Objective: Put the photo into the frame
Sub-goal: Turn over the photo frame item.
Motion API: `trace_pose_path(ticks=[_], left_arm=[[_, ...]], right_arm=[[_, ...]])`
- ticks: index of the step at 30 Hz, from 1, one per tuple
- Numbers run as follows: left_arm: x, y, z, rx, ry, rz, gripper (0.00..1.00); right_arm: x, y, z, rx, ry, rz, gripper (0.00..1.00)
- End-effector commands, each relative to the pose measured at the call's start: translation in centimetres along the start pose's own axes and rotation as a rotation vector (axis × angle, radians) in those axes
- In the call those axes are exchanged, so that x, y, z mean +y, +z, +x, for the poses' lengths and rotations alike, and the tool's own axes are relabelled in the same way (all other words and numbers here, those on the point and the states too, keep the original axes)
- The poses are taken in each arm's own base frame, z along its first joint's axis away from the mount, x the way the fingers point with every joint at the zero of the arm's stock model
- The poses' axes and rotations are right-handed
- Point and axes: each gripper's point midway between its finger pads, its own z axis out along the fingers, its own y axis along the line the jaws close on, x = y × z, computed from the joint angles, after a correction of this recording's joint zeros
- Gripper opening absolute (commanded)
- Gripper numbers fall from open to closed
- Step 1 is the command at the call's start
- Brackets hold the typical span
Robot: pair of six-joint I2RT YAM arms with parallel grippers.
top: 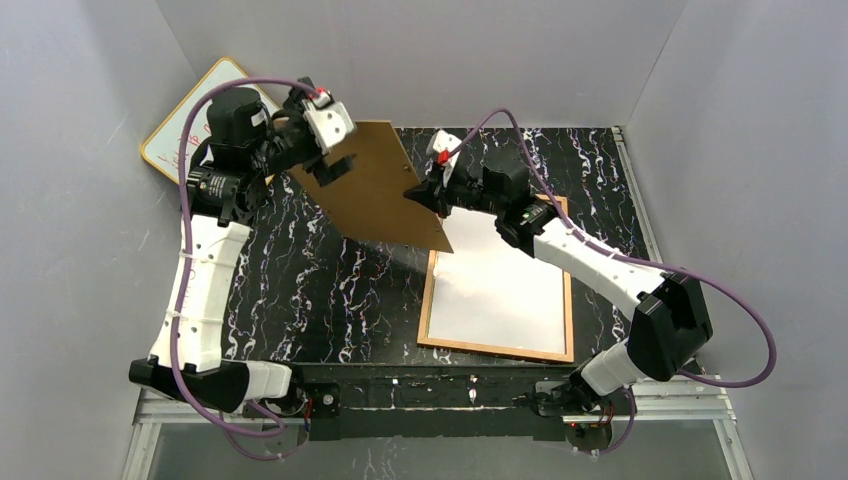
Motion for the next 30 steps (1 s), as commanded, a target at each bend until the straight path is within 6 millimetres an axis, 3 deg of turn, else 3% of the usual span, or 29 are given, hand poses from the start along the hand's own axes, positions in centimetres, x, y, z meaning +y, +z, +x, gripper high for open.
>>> trace_pose_path(ticks=[1,5,9,11,13,16,21,25,30], left_arm=[[6.4,-1.1,-3.2,-0.08,-0.16,-0.295,0.98],[7.9,-1.8,-3.3,-0.096,-0.219,-0.399,0.98],[8.0,-1.5,-1.5,-0.045,-0.281,-0.435,0.98],[7.0,-1.0,-0.2,0.003,-0.29,-0.405,0.98],[5.0,-0.3,1.5,0.065,-0.298,-0.315,0.98],[-0.5,0.3,3.8,0.146,-0.239,-0.077,0.98],[-8.9,-0.9,8.0,0.201,-0.097,0.142,0.98],[-11.8,-2.0,8.2,0.167,-0.011,0.187,0.98],[-15.4,-2.5,5.7,0.064,-0.113,0.304,0.98]], right_arm=[[-3.8,-1.6,-5.1,-0.189,0.122,0.225,0.01],[-6.3,-3.6,-6.5,-0.222,0.327,0.3,0.01],[-9.1,-6.2,-5.6,-0.202,0.557,0.363,0.01],[-10.0,-7.8,-4.9,-0.221,0.669,0.401,0.01],[-10.6,-9.5,-4.4,-0.267,0.781,0.438,0.01],[-11.5,-11.6,-3.5,-0.342,0.962,0.494,0.01],[-10.3,-12.7,-2.2,-0.456,1.248,0.434,0.01],[-8.6,-12.4,-1.2,-0.467,1.411,0.363,0.01],[-7.9,-12.4,-0.5,-0.494,1.451,0.36,0.01]])
